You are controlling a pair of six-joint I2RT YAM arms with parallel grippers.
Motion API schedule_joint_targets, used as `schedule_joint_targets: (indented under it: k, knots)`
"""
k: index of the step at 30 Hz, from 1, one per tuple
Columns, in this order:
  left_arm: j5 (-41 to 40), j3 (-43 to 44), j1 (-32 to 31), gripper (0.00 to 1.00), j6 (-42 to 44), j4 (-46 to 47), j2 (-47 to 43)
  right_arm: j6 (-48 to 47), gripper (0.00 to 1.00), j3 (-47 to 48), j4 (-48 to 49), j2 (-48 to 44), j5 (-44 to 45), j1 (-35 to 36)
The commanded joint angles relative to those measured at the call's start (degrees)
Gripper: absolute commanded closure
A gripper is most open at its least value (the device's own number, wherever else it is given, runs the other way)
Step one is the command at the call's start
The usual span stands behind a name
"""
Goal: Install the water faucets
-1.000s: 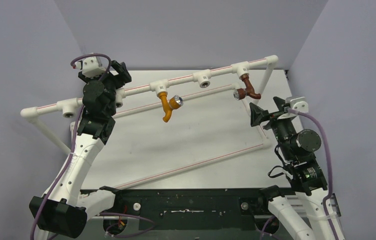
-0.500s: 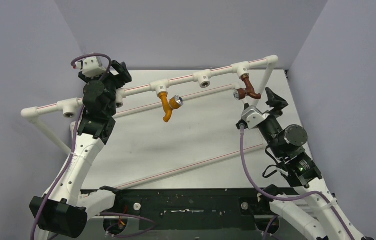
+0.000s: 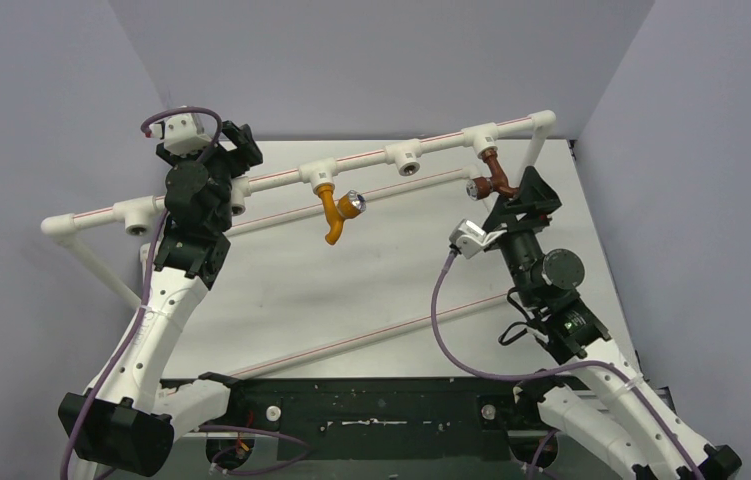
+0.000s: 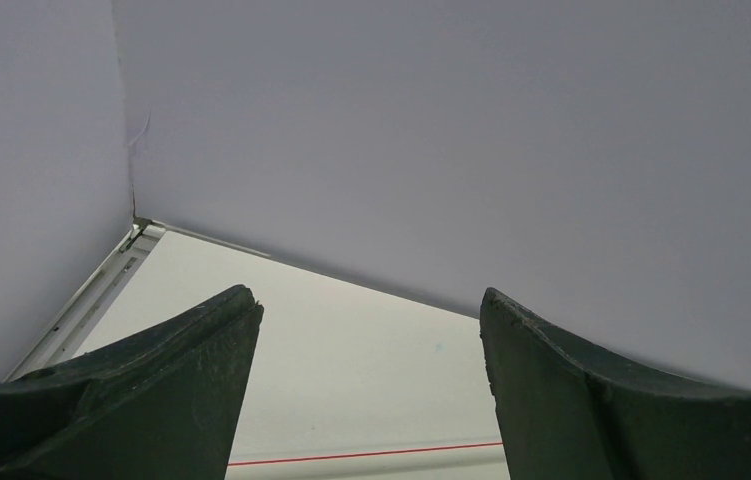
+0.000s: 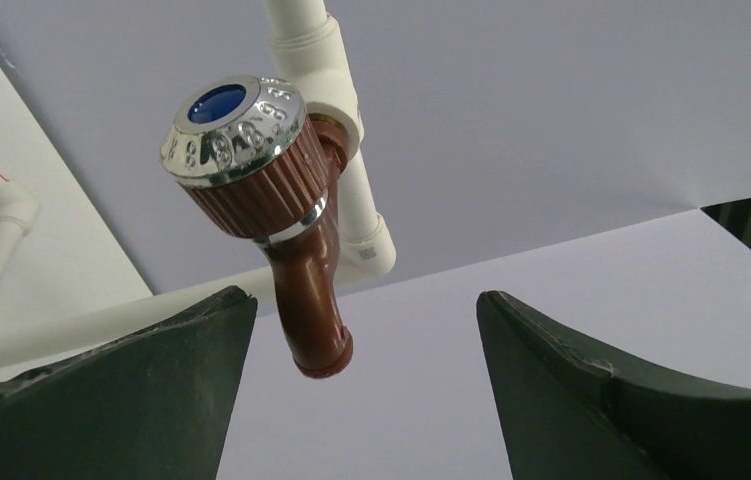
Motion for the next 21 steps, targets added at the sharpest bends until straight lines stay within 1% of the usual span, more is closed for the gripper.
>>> schedule_joint_targets:
  k: [1,7,9,10,12,15,17,18,21]
  knots:
    - [1.9,-4.5,-1.0,0.22,-0.9,-15.5,2.7,-5.9,0.17,0.8,10.6,2.9,2.0,0.6]
    - [2.0,-4.5,-1.0,0.22,-0.9,-15.4,2.7,-4.3,0.24,2.0,12.5,6.8,2.8,0.8]
    - [2.0,-4.5,-1.0,0.22,-0.9,-15.4,2.8,-3.4,0.3,2.4,13.7,7.9,3.5,0.7]
    - [2.0,-4.5,-1.0,0.22,-0.9,-15.4,2.9,-2.8,0.35,2.8,13.9,8.3,3.7,0.7]
    - [2.0,-4.5,-1.0,0.22,-0.9,-15.5,2.8,-0.9,0.48,3.5,14.9,9.3,4.7,0.6]
    - [2.1,-4.5,-1.0,0.22,-0.9,-15.4,2.7,3.4,0.77,4.5,15.8,10.1,5.5,0.2]
    - [2.1,-4.5,-1.0,0.22,-1.0,-15.5,2.7,8.8,0.96,4.7,16.4,10.1,5.1,0.0]
    - [2.1,-4.5,-1.0,0.22,-1.0,-15.4,2.7,10.7,1.0,4.6,16.9,10.1,5.2,0.0]
    - [2.1,-4.5,-1.0,0.22,-1.0,-15.4,2.7,19.1,1.0,3.8,19.6,9.8,5.9,0.0]
